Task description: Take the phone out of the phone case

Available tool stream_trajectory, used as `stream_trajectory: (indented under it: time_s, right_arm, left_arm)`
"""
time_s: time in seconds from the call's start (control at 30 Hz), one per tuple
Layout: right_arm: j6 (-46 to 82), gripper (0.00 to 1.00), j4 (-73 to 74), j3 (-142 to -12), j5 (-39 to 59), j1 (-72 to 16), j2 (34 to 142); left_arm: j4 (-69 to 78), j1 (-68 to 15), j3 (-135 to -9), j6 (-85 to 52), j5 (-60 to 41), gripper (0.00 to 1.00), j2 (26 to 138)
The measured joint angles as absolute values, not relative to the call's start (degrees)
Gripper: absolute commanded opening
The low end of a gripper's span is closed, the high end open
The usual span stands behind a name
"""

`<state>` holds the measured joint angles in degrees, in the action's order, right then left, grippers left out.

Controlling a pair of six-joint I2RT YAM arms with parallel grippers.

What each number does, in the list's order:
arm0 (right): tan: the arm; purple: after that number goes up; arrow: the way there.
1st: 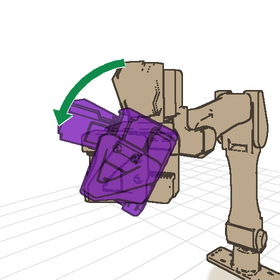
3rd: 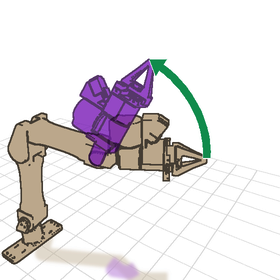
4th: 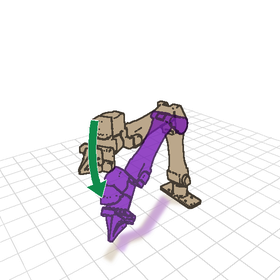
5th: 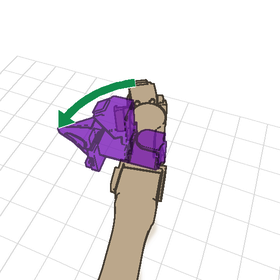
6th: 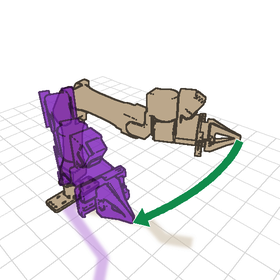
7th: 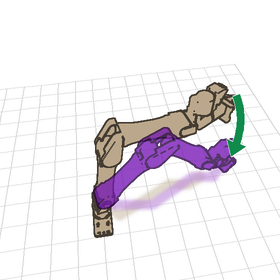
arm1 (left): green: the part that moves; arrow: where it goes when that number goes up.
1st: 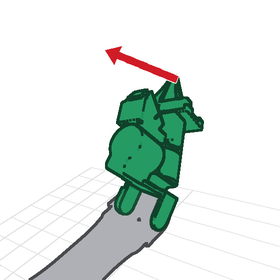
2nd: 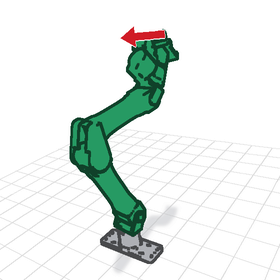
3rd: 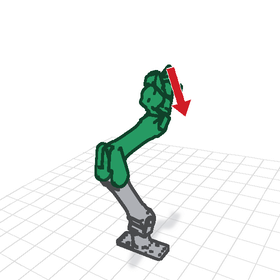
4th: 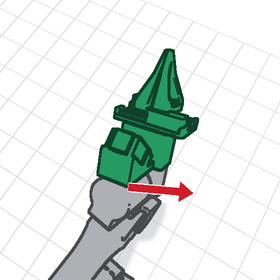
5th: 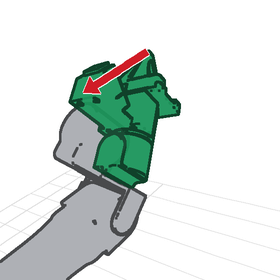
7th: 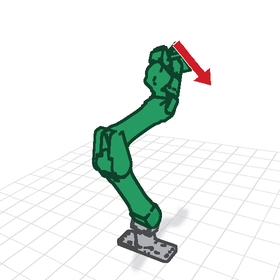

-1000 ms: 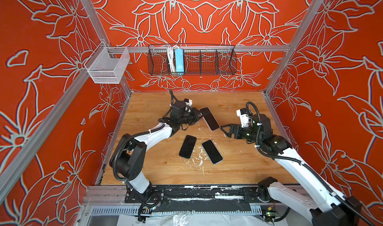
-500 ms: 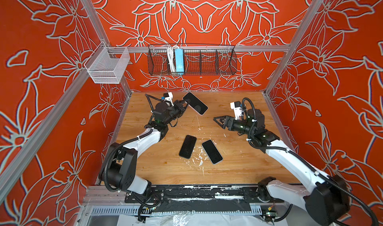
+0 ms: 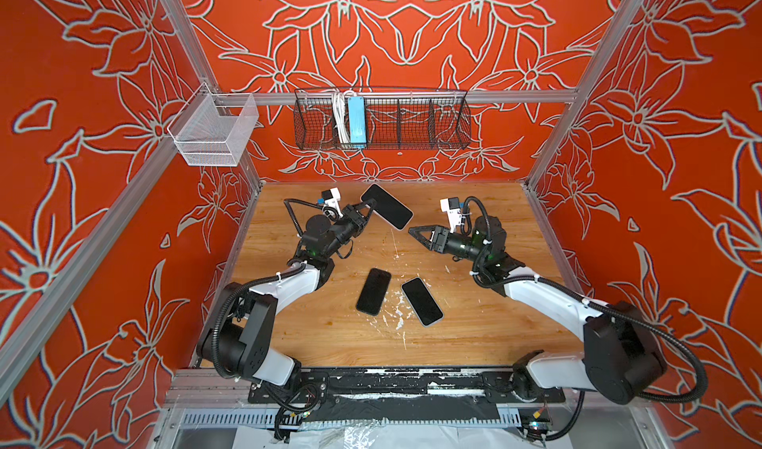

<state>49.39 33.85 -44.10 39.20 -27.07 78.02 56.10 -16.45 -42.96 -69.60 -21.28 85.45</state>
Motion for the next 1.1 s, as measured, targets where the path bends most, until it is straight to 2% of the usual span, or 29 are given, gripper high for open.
stream_trajectory:
  time_s: [0.57, 0.9, 1.1]
  right_arm:
    - [56.1, 0.53, 52.8, -44.2, 33.0, -31.9, 88.6]
    - [58.3, 0.4, 60.0, -45.4, 31.9, -33.6, 92.7]
    - [59.0, 0.29, 61.8, -45.5, 31.7, -33.9, 93.0]
  left_arm:
    - [61.7, -18.4, -42.5, -73.1, -18.5, 0.0, 85.5]
    - [62.0, -18.7, -41.9, -72.9, -17.6, 0.0, 85.5]
    - [62.2, -18.7, -41.3, -73.0, -17.2, 0.0, 85.5]
